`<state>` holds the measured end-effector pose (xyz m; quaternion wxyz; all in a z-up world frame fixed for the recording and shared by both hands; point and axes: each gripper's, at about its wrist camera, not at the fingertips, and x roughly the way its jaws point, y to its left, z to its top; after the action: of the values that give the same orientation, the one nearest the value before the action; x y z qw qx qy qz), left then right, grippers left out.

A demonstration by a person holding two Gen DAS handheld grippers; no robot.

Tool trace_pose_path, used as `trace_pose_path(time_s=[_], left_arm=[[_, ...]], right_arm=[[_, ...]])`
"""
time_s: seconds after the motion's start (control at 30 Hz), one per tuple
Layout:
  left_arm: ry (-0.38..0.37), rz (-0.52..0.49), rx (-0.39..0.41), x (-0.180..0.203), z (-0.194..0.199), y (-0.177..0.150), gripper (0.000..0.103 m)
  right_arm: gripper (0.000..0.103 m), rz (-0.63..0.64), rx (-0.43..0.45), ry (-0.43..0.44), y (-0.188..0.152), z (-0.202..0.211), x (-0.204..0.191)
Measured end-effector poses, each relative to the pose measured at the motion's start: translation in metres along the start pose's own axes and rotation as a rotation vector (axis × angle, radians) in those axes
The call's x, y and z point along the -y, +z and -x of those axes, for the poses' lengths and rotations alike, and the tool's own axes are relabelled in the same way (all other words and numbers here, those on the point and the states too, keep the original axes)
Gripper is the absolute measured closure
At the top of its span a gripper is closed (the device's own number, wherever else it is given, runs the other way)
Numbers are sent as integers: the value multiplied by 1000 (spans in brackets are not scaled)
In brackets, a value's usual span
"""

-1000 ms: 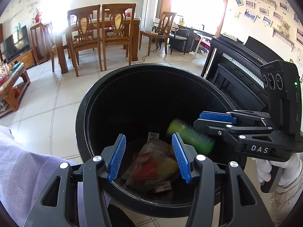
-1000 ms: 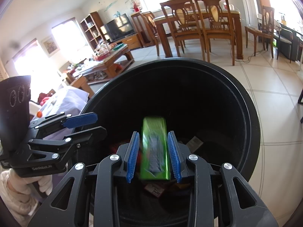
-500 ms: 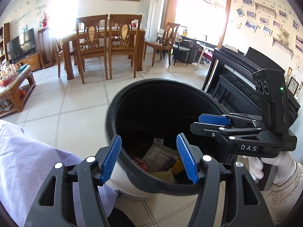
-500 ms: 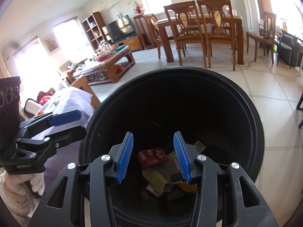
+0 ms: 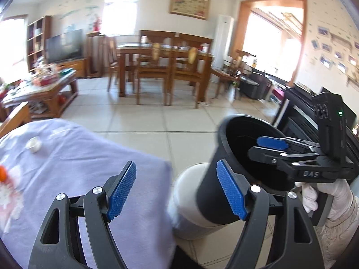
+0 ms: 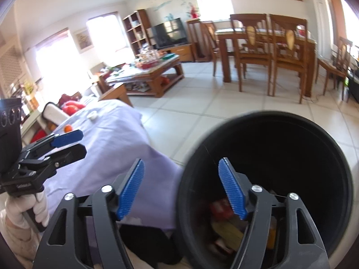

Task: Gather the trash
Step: 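Move both tools back over the table toward the orange and white cup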

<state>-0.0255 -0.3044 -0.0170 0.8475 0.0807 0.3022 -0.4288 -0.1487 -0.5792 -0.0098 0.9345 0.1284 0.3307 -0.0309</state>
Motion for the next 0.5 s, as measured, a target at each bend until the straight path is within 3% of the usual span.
trace_pose_path(time_s=[0.1,0.23,0.5], left_arm=[[59,34,-1,-32,13,-3,29],[152,87,4,-80,34,-10,18],[299,203,-7,-174,65,-19,18]], right_arm=[[29,38,-4,32,15,-18,-32],[27,85,-17,80,30,-46,-78],[27,162,-53,173,51,-101,-160]])
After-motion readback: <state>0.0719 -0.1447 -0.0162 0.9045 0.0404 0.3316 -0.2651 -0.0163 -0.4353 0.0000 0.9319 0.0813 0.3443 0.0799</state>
